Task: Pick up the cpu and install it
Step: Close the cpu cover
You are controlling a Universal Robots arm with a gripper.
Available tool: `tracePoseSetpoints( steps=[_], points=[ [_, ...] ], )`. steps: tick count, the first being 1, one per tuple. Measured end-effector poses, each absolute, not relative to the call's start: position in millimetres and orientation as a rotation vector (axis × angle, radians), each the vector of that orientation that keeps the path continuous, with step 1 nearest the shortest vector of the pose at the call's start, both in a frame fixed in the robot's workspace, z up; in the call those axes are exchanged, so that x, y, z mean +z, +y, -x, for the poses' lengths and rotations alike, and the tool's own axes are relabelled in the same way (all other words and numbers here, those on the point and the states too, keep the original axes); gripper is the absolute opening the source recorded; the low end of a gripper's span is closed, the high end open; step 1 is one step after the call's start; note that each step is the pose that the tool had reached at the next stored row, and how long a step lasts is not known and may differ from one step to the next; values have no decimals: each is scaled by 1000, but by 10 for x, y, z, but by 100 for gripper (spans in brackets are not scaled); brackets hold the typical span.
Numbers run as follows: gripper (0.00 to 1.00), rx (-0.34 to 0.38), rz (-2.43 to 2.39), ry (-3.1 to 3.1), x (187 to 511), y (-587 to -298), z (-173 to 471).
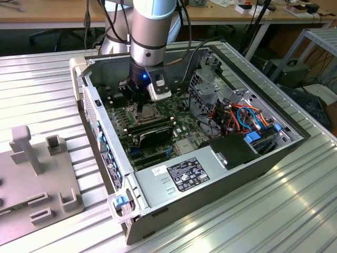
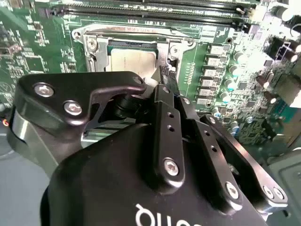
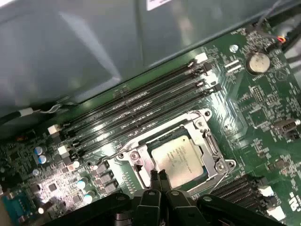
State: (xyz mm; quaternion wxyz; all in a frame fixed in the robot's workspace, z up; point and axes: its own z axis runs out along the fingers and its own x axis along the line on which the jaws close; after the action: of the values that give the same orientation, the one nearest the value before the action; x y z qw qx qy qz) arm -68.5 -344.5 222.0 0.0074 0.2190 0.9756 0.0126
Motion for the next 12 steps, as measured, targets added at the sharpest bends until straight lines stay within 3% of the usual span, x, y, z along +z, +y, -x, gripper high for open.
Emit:
tracePoseSetpoints(
  steps=[12],
  points=[
    [11,42,-337,3111,2217,-3446,685]
  ],
)
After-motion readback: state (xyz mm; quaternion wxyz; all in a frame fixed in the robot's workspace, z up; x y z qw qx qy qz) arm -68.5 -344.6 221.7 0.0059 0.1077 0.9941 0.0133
